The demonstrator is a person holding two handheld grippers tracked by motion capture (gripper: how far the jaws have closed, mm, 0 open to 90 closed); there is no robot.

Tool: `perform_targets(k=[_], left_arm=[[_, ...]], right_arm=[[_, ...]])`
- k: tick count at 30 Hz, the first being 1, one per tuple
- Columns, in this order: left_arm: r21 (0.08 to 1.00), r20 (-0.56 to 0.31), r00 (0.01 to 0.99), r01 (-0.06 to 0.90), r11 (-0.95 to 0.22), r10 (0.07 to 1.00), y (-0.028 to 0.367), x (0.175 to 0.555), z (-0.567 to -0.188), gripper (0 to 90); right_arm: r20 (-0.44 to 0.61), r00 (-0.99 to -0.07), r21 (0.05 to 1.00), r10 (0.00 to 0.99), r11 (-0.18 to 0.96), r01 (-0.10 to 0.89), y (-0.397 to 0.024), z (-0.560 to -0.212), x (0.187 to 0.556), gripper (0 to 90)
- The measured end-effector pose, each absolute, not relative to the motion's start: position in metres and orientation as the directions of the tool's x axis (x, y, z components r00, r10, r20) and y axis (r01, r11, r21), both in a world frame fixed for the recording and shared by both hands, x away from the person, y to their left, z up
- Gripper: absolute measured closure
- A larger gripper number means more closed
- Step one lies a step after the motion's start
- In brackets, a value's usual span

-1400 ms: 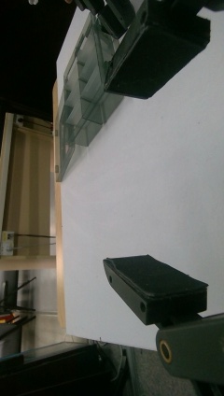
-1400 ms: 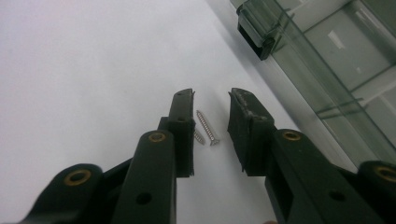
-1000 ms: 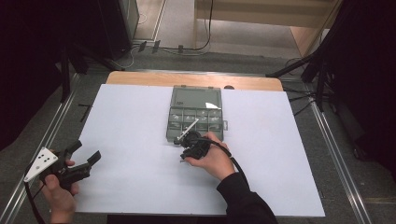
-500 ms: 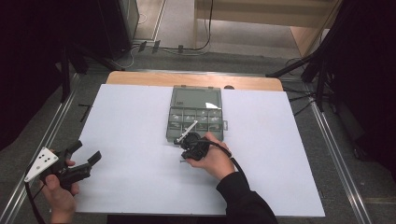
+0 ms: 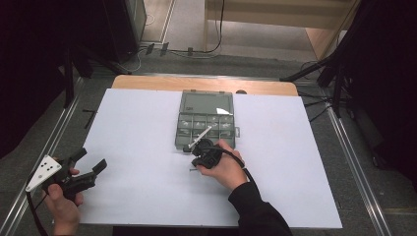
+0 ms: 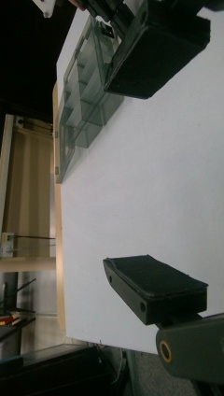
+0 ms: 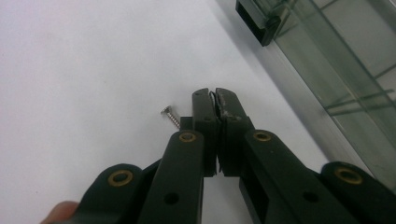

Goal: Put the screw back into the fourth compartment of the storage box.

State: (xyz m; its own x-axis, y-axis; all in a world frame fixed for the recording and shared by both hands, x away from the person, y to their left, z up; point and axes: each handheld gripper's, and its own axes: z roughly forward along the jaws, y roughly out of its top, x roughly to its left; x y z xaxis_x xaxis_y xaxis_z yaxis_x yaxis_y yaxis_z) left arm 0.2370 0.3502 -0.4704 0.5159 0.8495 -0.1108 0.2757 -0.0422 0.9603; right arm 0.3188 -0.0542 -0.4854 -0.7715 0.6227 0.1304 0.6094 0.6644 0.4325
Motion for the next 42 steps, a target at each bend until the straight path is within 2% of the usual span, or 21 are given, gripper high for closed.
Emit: perform_targets(k=[18,42], left_arm=[[0.959,-0.105,0.518,0.278,-0.051,0.849,0.349,0.237,-0.471,13.7],[0.959,-0.105,0.519,0.279,-0.052,0.848,0.347,0.237,-0.471,13.8]], right_arm=[[0.19,-0.734,0.501,0.652,0.579,0.644,-0.075,-0.466,0.32,89.9],[0.186,-0.716,0.543,0.673,0.537,0.646,-0.097,-0.433,0.329,89.9]])
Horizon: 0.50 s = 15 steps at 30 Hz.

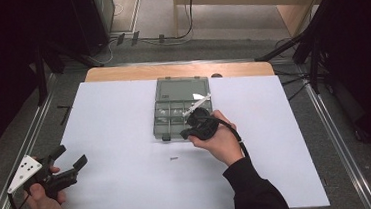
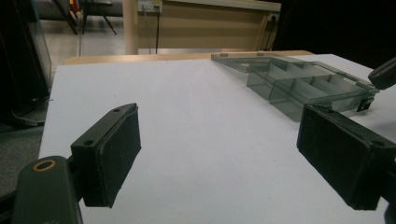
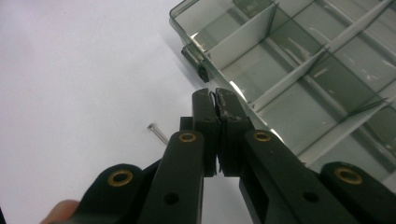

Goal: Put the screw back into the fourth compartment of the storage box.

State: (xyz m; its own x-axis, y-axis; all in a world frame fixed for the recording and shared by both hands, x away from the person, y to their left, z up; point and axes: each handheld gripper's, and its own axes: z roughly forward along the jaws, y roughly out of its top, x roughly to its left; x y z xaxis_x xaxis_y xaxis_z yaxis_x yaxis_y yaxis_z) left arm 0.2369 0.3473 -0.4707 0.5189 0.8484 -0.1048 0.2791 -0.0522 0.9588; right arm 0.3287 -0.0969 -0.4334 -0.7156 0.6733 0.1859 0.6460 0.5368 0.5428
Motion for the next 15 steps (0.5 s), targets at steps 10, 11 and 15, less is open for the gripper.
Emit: perform_targets(k=[10,11,15], left_arm=[[0.958,-0.102,0.521,0.28,-0.057,0.847,0.347,0.237,-0.471,13.7],[0.958,-0.102,0.521,0.281,-0.057,0.847,0.347,0.237,-0.471,13.7],[0.958,-0.102,0.521,0.281,-0.057,0.847,0.347,0.237,-0.471,13.7]], right_arm=[[0.168,-0.705,0.546,0.689,0.53,0.649,-0.107,-0.42,0.336,89.9],[0.166,-0.704,0.546,0.691,0.53,0.649,-0.107,-0.42,0.336,89.9],[0.164,-0.693,0.547,0.702,0.52,0.656,-0.113,-0.417,0.34,89.9]])
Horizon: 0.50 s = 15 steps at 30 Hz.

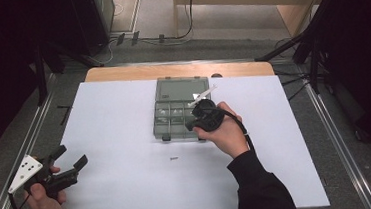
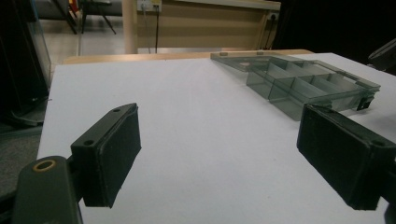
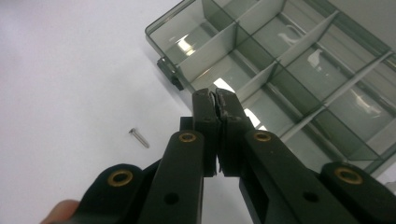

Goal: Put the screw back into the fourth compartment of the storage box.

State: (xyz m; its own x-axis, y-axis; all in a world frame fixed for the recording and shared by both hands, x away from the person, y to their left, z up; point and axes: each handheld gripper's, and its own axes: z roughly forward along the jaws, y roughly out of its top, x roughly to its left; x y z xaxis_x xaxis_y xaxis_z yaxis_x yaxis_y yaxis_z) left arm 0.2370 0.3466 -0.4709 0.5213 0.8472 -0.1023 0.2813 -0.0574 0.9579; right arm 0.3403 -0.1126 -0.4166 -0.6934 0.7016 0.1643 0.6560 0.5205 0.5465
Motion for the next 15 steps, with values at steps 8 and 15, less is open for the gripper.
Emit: perform_targets(k=[8,15], left_arm=[[0.959,-0.103,0.521,0.28,-0.055,0.847,0.347,0.237,-0.471,13.8],[0.958,-0.104,0.523,0.28,-0.055,0.846,0.347,0.237,-0.471,13.7]], right_arm=[[0.167,-0.676,0.547,0.717,0.504,0.669,-0.123,-0.412,0.349,89.9],[0.16,-0.653,0.547,0.74,0.484,0.683,-0.131,-0.409,0.358,89.9]])
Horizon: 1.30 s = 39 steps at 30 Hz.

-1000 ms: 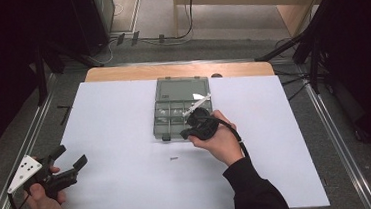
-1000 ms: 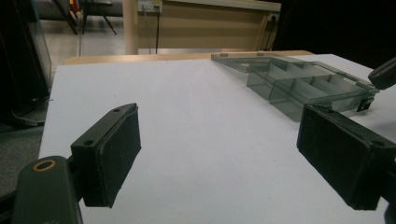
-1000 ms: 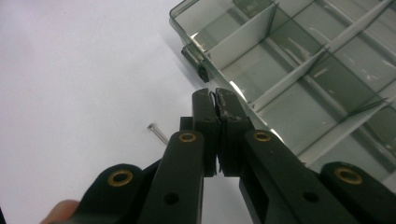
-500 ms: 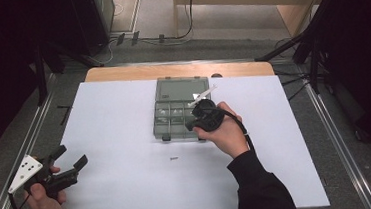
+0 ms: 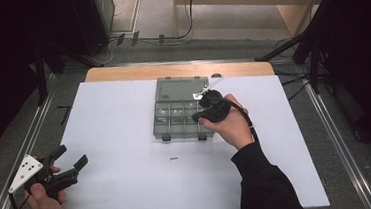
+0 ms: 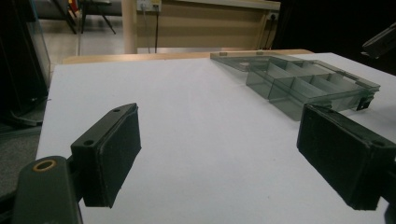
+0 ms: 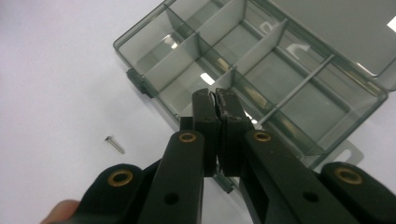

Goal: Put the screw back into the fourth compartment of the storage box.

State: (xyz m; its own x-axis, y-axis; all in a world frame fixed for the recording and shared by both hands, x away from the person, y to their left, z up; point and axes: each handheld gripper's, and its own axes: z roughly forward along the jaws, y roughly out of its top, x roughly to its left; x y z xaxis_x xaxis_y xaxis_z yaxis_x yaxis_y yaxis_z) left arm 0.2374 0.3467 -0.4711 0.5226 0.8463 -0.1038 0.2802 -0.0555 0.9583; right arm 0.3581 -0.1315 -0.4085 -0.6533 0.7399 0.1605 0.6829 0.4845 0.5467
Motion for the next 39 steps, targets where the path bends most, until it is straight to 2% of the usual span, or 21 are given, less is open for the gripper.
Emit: perform_targets(k=[24,39], left_arm=[[0.959,-0.108,0.526,0.278,-0.051,0.844,0.347,0.238,-0.471,13.7],[0.959,-0.107,0.525,0.278,-0.051,0.844,0.347,0.238,-0.471,13.8]], right_arm=[[0.149,-0.564,0.517,0.813,0.422,0.745,-0.151,-0.414,0.395,89.9],[0.133,-0.524,0.486,0.842,0.405,0.775,-0.153,-0.435,0.415,89.9]])
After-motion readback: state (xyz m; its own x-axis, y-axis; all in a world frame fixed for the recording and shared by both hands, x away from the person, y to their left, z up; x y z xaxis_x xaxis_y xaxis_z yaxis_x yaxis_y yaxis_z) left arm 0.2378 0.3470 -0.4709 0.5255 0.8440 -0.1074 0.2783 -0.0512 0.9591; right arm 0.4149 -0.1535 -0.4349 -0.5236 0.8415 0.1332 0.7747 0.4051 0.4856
